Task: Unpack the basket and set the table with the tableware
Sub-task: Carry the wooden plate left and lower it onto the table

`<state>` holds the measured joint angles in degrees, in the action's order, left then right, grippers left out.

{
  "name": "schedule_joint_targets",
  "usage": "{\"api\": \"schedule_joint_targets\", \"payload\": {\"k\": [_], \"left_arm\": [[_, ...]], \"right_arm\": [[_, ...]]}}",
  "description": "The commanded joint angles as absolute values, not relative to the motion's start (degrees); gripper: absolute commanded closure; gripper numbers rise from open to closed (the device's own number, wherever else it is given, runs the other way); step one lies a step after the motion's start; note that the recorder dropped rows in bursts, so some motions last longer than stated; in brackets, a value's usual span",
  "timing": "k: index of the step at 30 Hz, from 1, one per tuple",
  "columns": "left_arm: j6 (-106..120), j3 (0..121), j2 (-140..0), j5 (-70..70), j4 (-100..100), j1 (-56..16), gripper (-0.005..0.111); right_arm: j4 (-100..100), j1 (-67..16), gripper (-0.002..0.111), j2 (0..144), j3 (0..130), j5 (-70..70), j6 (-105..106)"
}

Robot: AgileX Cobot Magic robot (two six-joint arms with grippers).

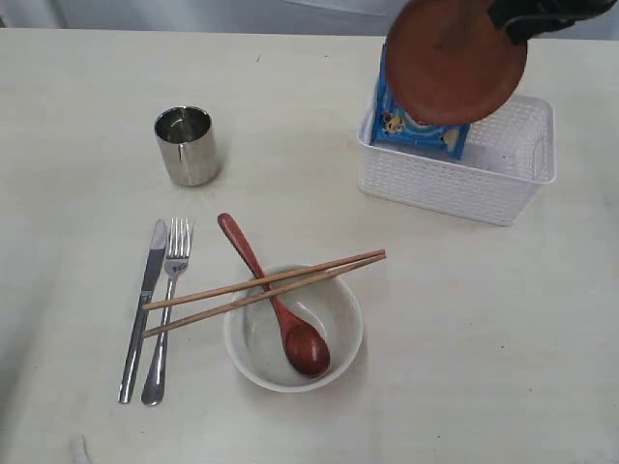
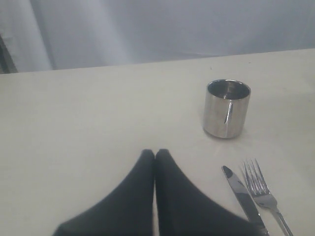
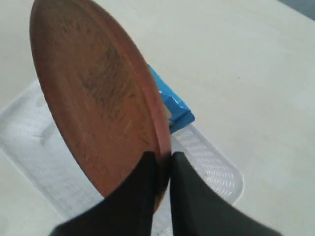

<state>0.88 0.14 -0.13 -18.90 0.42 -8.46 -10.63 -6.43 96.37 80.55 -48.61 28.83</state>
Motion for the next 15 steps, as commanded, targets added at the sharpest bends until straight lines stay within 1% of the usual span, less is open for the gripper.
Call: {"api": "schedule_joint_targets", "payload": {"k": [1, 5, 9, 12, 15], "left_arm": [[0.61, 0.0, 0.0, -18.41, 0.41, -8.79, 0.107], [0.61, 0.0, 0.0, -18.41, 0.41, -8.79, 0.107], [0.61, 0.0, 0.0, -18.41, 0.41, -8.79, 0.107], [0.61, 0.0, 0.0, -18.41, 0.41, -8.79, 0.107], [0.61, 0.0, 0.0, -18.41, 0.41, -8.79, 0.107]], "right_arm": [[-18.16, -6.23, 0.109, 93.37, 82.2, -48.06, 28.3], [-29.02, -7.57, 0.109, 92.78, 83.85, -50.58, 28.3], [-29.42, -14.32, 0.109, 94.57, 83.84, -51.61, 24.02], [-27.3, -18.56, 0.109, 96.78, 83.84, -48.36, 19.9], [-26.48, -23.85, 0.109, 100.58, 83.84, -40.67, 15.4]]}}
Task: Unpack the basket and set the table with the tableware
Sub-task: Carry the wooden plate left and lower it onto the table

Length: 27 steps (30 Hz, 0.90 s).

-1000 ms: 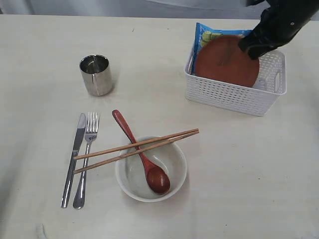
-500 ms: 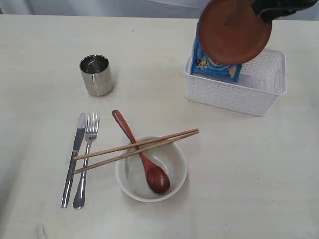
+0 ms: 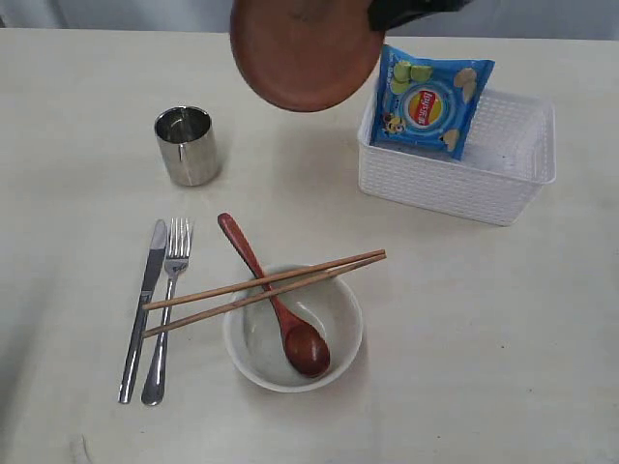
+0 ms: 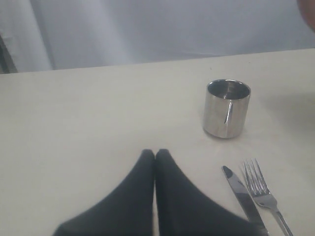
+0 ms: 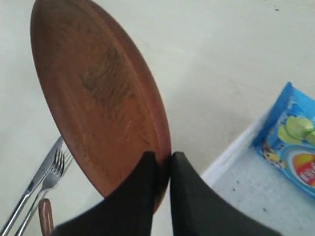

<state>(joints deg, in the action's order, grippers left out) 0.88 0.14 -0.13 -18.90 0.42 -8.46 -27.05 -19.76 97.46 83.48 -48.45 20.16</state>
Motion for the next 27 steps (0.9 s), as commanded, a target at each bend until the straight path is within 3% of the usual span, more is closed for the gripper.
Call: {"api": "schedule_joint_targets", "payload": {"k": [1, 6, 15, 24, 27], "left_arm": [[0.61, 0.0, 0.0, -18.41, 0.41, -8.79, 0.107], [0.61, 0.0, 0.0, -18.41, 0.41, -8.79, 0.107], [0.61, 0.0, 0.0, -18.41, 0.41, -8.79, 0.107], [0.61, 0.0, 0.0, -18.41, 0.41, -8.79, 0.107], [0.61, 0.0, 0.0, -18.41, 0.41, -8.79, 0.107]], "right_arm": [[-26.48, -24.59, 0.109, 101.34, 83.84, -39.75, 15.3], [-24.29, -25.58, 0.109, 108.29, 83.84, -37.47, 11.04], [-0.98, -23.17, 0.109, 109.77, 83.84, -41.3, -2.12], [-2.07, -12.41, 0.109, 107.62, 83.84, -47.1, -0.61], [-18.69, -12.65, 0.109, 108.09, 83.84, -48.47, 9.05]]}}
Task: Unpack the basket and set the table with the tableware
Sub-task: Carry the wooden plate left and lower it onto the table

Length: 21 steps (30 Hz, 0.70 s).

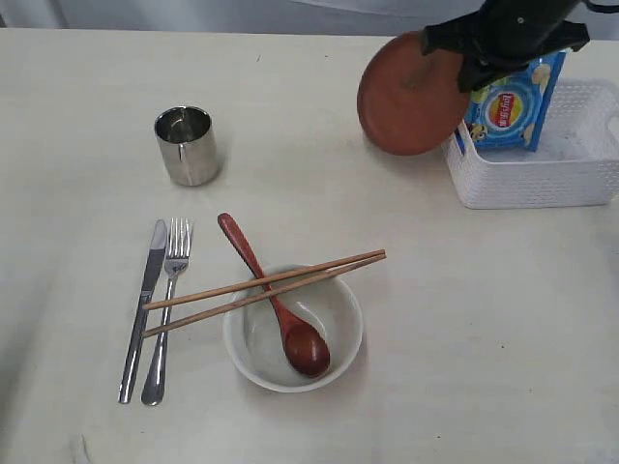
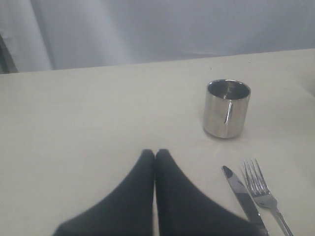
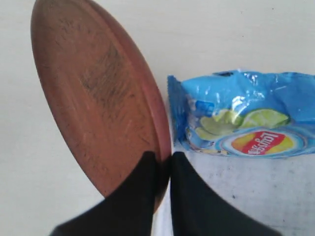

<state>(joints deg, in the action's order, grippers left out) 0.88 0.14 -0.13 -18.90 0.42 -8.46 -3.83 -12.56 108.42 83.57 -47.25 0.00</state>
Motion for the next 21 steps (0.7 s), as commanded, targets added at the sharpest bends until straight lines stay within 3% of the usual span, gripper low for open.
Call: {"api": "schedule_joint_targets", "payload": {"k": [1, 4, 12, 21], "left_arm": [[0.61, 0.0, 0.0, -18.41, 0.41, -8.79, 0.107], [0.61, 0.0, 0.0, -18.41, 0.41, -8.79, 0.107], [0.61, 0.0, 0.0, -18.41, 0.41, -8.79, 0.107], [0.61, 0.0, 0.0, -18.41, 0.41, -8.79, 0.107]], "right_arm": [[-23.54, -12.93, 0.109, 108.47, 83.84, -49.19, 11.84], [-33.57, -15.7, 0.109, 111.32, 83.84, -49.54, 15.68], [-33.57, -18.32, 0.109, 116.63, 83.84, -46.8, 13.94], [-22.84, -18.32, 0.109, 116.89, 83.84, -44.65, 3.59]]}}
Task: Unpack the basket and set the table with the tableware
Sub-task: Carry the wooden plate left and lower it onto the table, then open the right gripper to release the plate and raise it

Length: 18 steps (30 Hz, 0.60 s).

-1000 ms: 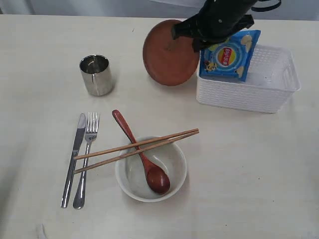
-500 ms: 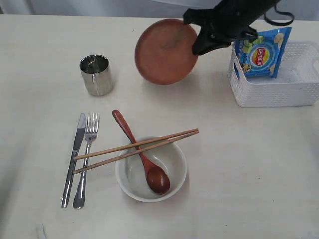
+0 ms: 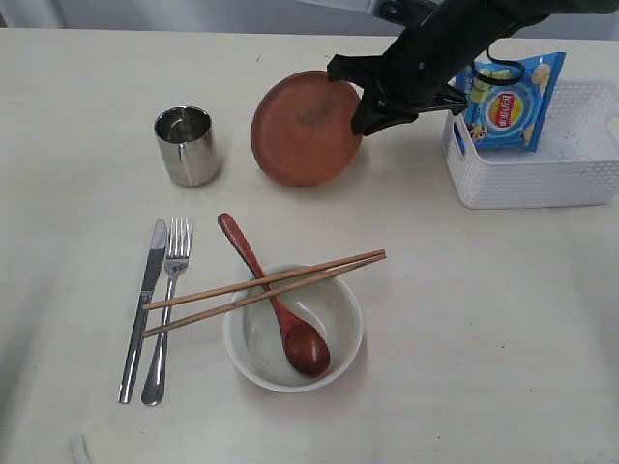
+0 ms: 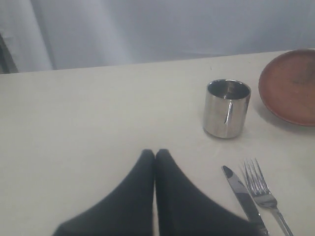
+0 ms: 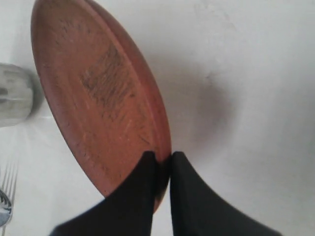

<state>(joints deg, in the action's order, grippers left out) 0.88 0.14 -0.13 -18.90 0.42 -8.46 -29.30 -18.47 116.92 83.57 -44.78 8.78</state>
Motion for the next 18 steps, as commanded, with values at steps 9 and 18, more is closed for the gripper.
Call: {"api": "schedule_joint_targets", "payload": {"k": [9, 18], "left_arm": [[0.61, 0.0, 0.0, -18.41, 0.41, -8.79, 0.107], [0.61, 0.0, 0.0, -18.41, 0.41, -8.79, 0.107]], "right_arm": [[-20.66, -18.42, 0.109, 117.0, 83.84, -48.4, 2.81], [-21.67, -18.42, 0.109, 117.01, 83.84, -54.54, 2.81]]}}
